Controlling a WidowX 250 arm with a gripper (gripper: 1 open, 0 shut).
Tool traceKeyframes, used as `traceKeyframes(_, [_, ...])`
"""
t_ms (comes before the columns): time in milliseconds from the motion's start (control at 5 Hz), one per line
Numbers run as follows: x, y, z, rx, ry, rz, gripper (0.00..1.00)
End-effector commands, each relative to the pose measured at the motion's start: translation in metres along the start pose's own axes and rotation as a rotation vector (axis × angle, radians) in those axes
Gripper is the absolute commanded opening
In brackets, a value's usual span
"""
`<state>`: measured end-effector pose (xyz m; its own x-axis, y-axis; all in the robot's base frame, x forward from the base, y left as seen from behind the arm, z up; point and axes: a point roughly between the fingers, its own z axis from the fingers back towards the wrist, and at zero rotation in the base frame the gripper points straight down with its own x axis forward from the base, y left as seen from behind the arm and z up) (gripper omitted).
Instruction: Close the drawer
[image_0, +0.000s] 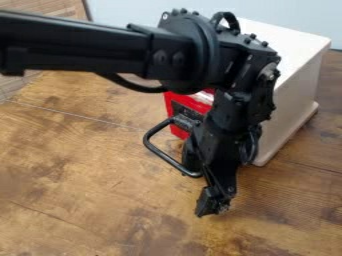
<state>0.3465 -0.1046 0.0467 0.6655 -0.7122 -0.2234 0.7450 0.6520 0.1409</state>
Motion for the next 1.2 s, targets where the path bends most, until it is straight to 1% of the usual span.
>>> traceKeyframes(0, [0.000,0.011,0.031,0.047,-0.078,0.009,1.00])
traceKeyframes(400, [-0.012,0.021,0.022,0.025,-0.052,0.134,1.00])
traceKeyframes(800, [-0.008,0.022,0.014,0.010,-0.044,0.213,1.00])
traceKeyframes(1000, [-0.011,0.026,0.009,0.000,-0.038,0.260,1.00])
